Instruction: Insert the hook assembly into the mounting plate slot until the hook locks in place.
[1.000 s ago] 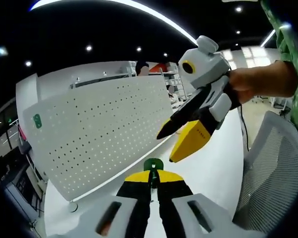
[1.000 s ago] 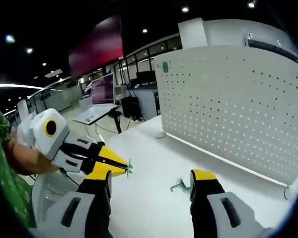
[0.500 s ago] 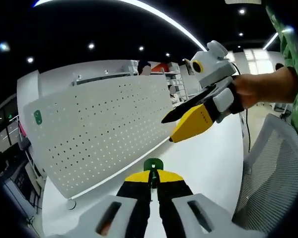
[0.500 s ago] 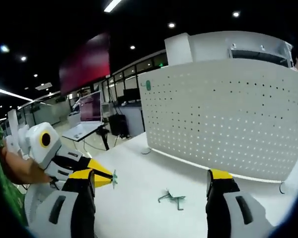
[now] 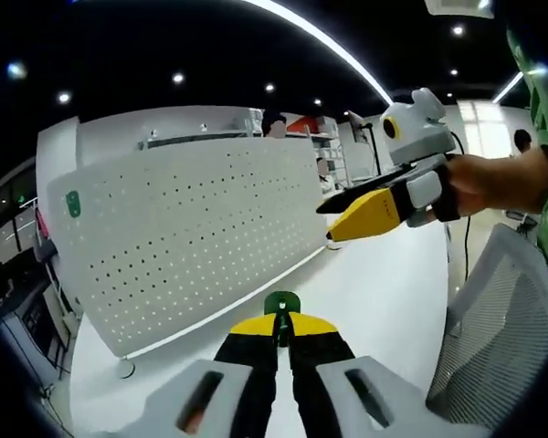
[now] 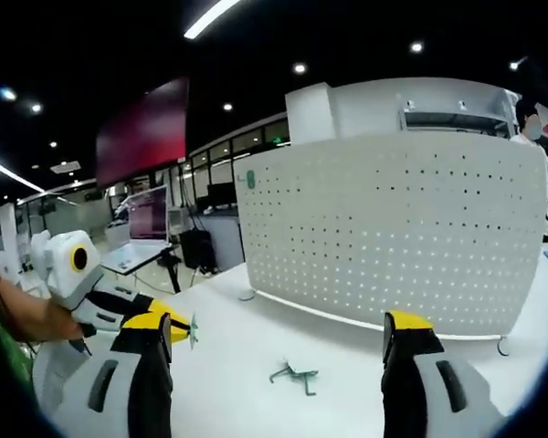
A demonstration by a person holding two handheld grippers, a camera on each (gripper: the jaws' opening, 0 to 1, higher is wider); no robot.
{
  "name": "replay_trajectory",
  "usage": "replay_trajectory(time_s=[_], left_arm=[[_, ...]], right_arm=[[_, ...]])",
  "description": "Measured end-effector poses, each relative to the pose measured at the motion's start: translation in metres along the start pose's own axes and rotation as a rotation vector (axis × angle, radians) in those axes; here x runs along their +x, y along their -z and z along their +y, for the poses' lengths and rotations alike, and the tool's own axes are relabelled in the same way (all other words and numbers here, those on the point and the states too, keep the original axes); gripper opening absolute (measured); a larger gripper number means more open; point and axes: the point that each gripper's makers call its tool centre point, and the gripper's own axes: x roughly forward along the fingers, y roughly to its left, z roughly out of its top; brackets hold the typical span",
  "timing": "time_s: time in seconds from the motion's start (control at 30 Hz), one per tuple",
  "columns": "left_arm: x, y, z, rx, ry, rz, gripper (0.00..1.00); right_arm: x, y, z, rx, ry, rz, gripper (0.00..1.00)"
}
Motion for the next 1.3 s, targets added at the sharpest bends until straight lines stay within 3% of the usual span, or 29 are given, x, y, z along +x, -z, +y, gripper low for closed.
replay_trajectory(time_s=[0.3, 0.63, 0.93, 1.3], left_arm=[[0.004, -0.031, 0.043, -0.042, -0.071, -0.019, 0.03], [0.024, -0.081, 0.136, -0.098, -0.243, -0.043, 0.03], [0.037, -0.123, 0.188, -0.12, -0.351, -0.094, 0.03], [0.051, -0.137, 0.234, -0.198, -0.46, -0.132, 0.03]], right_arm=[[-0.013, -0.03, 0.003, -0.013, -0.008, -0.03, 0.98], [-0.022, -0.058, 0.006, -0.049, -0.023, -0.049, 0.97], [-0.026, -0.073, 0.003, -0.069, -0.026, -0.052, 0.97], [-0.032, -0.084, -0.007, -0.069, -0.024, -0.054, 0.96]])
